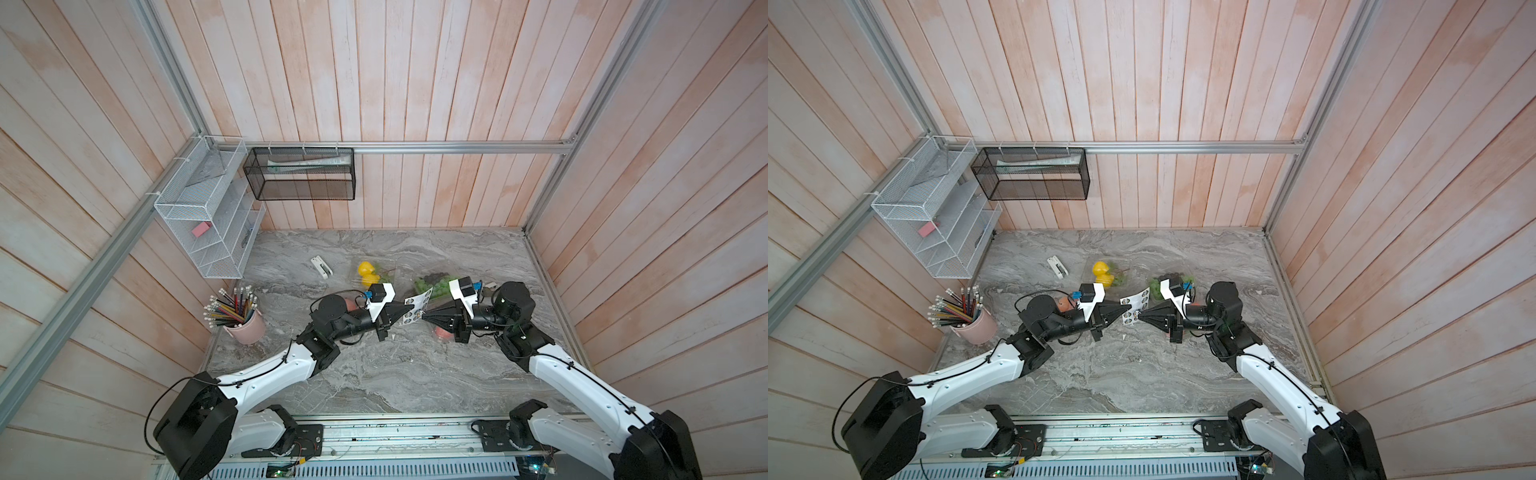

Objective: Label fruit boxes
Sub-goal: Tear off the label from the label sticker, then place the label sticker at the center of the board.

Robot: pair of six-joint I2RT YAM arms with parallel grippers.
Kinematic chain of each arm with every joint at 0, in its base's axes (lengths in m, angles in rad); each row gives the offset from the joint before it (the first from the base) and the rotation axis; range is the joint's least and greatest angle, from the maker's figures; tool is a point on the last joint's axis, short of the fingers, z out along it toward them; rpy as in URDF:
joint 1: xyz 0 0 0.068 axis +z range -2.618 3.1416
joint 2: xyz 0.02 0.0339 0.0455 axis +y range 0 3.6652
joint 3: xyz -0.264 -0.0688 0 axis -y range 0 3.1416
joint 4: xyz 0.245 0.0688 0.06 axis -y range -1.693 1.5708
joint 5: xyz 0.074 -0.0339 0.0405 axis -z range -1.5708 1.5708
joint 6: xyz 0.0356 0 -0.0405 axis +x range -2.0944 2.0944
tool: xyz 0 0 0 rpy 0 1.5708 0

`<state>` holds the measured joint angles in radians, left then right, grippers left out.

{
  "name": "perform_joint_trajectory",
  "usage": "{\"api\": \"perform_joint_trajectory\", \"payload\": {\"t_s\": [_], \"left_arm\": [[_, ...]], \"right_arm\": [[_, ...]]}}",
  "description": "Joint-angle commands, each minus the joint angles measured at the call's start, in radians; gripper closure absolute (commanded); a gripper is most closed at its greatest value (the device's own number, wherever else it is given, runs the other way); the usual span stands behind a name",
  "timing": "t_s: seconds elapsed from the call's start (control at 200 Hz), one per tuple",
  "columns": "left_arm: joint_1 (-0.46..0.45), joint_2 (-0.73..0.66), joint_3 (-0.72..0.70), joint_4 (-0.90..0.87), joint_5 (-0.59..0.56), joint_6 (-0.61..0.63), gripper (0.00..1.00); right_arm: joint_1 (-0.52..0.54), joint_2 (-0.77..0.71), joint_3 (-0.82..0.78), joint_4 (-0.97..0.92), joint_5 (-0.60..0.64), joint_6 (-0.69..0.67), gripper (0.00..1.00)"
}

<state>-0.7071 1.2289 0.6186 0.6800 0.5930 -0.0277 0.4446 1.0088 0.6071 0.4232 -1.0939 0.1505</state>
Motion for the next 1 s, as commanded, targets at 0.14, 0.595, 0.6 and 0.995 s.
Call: {"api": "perform_joint_trajectory", "payload": {"t_s": [0.14,0.595,0.6,0.995], "left_arm": [[0.001,-0.048,-0.006,-0.268,-0.030,-0.293,1.00],[0.000,0.145,0.011,-0.471,-0.004,-0.621,1.00],[0.000,0.149,0.012,-0.472,-0.006,-0.620,1.00],[0.000,0.375,0.140,-0.601,-0.008,-0.576,1.00]], "right_arm": [[-0.072,-0.066,-0.019,-0.020,0.056,0.143,1.00],[-0.106,0.018,0.078,-0.245,0.152,0.152,1.00],[-0.106,0.018,0.078,-0.245,0.153,0.152,1.00],[-0.137,-0.003,0.056,-0.275,0.183,0.144,1.00]]}}
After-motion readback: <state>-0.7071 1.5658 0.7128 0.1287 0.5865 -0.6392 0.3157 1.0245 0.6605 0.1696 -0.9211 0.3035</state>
